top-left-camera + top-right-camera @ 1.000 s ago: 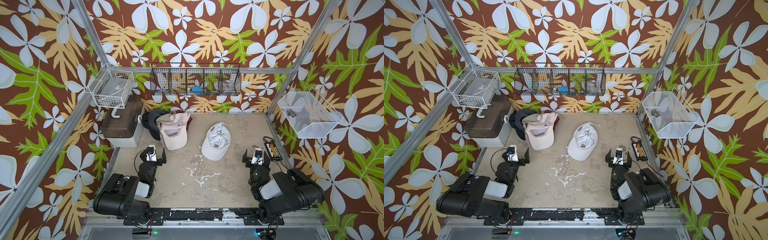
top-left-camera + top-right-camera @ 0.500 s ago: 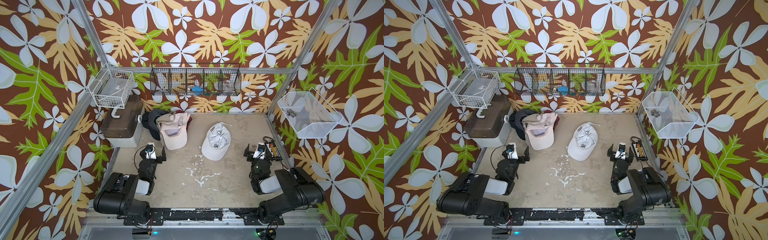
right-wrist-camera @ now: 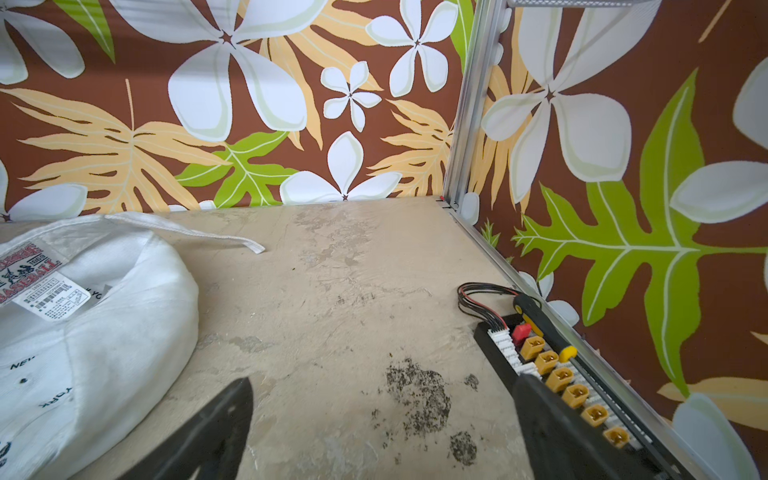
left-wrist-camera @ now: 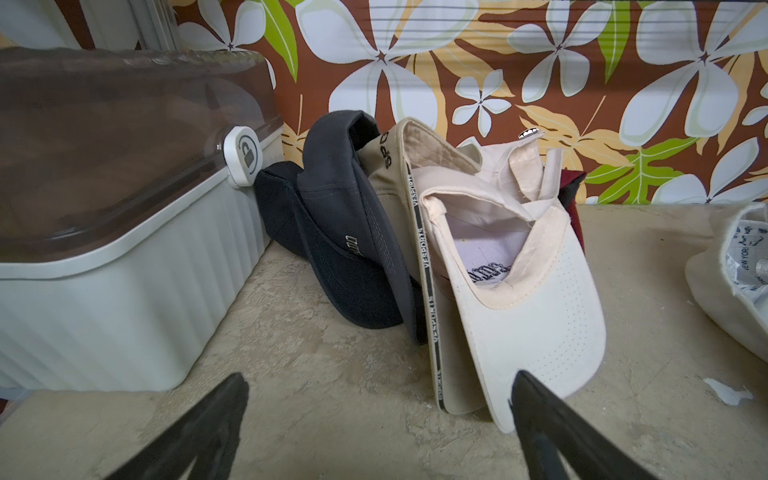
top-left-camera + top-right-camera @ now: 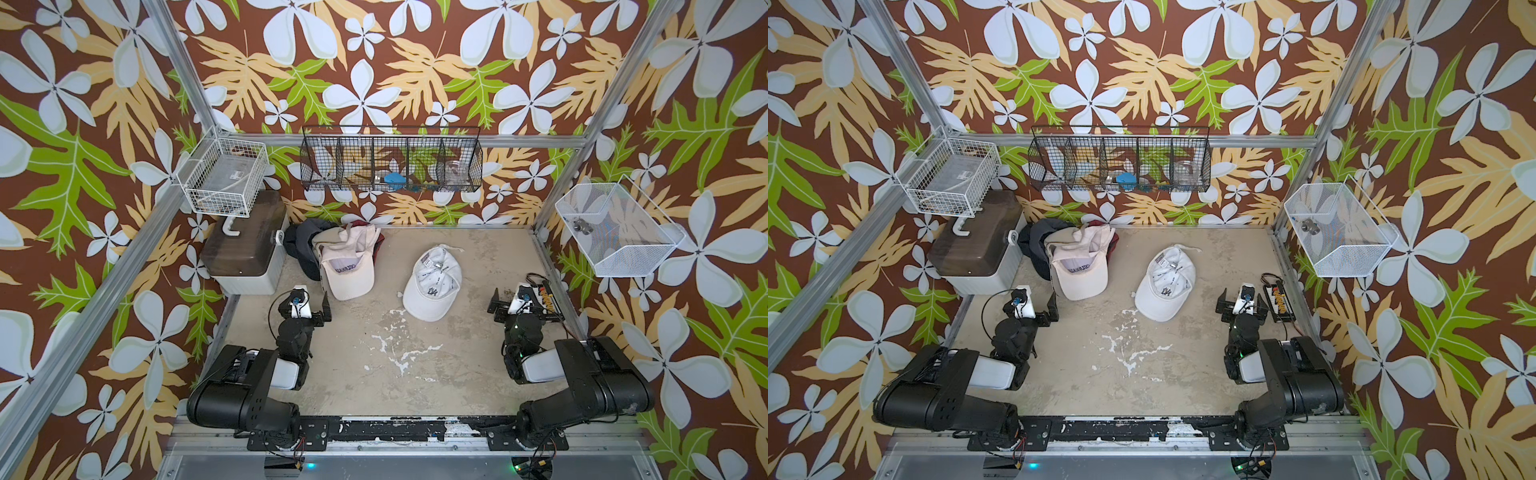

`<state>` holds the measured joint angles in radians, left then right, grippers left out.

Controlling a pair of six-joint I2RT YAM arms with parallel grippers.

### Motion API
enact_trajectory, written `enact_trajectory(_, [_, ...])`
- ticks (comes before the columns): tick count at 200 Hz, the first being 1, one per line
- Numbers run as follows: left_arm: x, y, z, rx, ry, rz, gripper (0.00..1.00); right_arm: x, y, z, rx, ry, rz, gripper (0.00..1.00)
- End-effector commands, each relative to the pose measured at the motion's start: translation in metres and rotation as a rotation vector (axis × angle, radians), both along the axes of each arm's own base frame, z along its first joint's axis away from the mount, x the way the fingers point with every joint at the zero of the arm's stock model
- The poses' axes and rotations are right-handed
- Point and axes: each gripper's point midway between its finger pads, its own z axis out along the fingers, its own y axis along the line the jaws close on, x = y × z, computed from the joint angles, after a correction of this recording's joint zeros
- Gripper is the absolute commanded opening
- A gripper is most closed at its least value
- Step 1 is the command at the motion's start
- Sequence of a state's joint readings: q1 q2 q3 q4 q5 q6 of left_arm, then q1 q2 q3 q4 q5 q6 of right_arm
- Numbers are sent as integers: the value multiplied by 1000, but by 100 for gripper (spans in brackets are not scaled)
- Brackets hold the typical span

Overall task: Open the adjustable buckle of the baseball cap
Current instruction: Reset both arms

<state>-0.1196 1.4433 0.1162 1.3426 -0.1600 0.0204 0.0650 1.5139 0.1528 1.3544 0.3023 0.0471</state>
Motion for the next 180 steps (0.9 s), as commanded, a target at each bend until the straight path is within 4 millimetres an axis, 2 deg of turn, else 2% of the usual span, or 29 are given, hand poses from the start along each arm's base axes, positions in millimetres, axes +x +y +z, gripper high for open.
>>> enact_trajectory(1, [1, 3, 1, -9, -2, 15, 100, 1, 2, 4, 9, -19, 7, 100])
enact_trajectory(180, [2, 2, 1, -9, -1, 12, 100, 2, 4, 3, 5, -13, 24, 100])
